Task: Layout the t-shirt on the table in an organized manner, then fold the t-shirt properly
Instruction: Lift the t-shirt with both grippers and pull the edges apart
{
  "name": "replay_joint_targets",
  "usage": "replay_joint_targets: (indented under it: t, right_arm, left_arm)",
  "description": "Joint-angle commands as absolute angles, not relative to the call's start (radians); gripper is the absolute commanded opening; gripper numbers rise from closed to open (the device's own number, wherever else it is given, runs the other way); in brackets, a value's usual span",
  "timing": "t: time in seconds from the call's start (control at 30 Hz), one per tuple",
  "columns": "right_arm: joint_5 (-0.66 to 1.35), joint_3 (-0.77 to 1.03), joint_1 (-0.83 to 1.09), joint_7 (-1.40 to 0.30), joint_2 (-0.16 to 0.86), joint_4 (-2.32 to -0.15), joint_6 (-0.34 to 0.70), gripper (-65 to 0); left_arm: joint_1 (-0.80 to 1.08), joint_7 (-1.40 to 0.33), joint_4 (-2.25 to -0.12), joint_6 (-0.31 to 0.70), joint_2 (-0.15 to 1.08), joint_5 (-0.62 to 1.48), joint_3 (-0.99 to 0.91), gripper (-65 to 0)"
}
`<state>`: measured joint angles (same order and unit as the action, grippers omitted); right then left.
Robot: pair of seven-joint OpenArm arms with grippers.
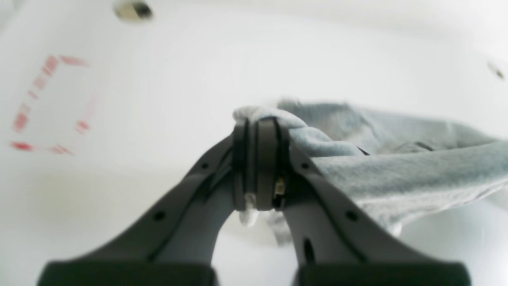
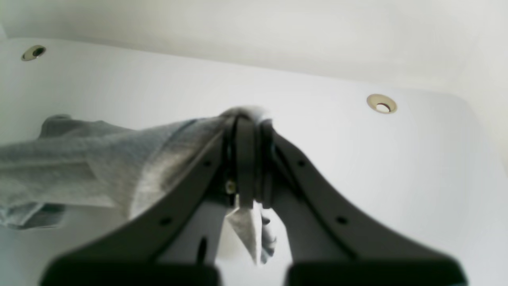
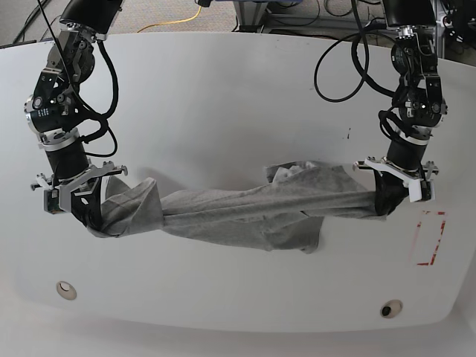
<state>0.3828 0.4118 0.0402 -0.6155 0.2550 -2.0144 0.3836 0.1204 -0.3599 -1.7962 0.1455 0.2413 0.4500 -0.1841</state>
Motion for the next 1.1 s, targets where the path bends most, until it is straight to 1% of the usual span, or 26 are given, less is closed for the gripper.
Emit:
replay_joint_targets:
  t: [0.0, 0.13, 0.2, 0.43, 0.73, 0.9, 1.07]
  right_arm:
    - [0.397, 0.418, 0.001, -0.582, 0.271, -2.034, 0.378, -65.0]
    - [0.397, 0.417, -0.024, -0.582, 0.272, -2.034, 0.380, -65.0]
    - [0.397, 0.417, -0.058, -0.582, 0.272, -2.034, 0.380, -65.0]
    - [0.397, 0.414, -0.165, -0.585, 0.272, -2.032, 0.380, -65.0]
    - [0.389, 0.392, -0.298, -0.585, 0.274, -2.031, 0.380, -65.0]
    - [0.389, 0.354, -0.367, -0.601, 0.306, -2.012, 0.378, -65.0]
    - [0.389, 0.332, -0.460, -0.618, 0.312, -1.968, 0.378, -65.0]
  left_arm:
    - [0.068, -0.335, -1.834, 0.137, 0.255, 0.450, -0.191, -65.0]
    - [0.013, -0.371, -1.862, 0.137, 0.271, 0.450, -0.193, -65.0]
    - [-0.030, -0.400, -1.883, 0.137, 0.297, 0.450, -0.194, -65.0]
    - [-0.177, -0.443, -1.917, 0.137, 0.318, 0.450, -0.193, -65.0]
    - [-0.351, -0.450, -1.928, 0.137, 0.381, 0.455, -0.189, -64.7]
    - [-0.443, -0.452, -1.928, 0.137, 0.397, 0.455, -0.189, -64.6]
    - [-0.558, -0.532, -1.926, 0.137, 0.398, 0.455, -0.196, -64.6]
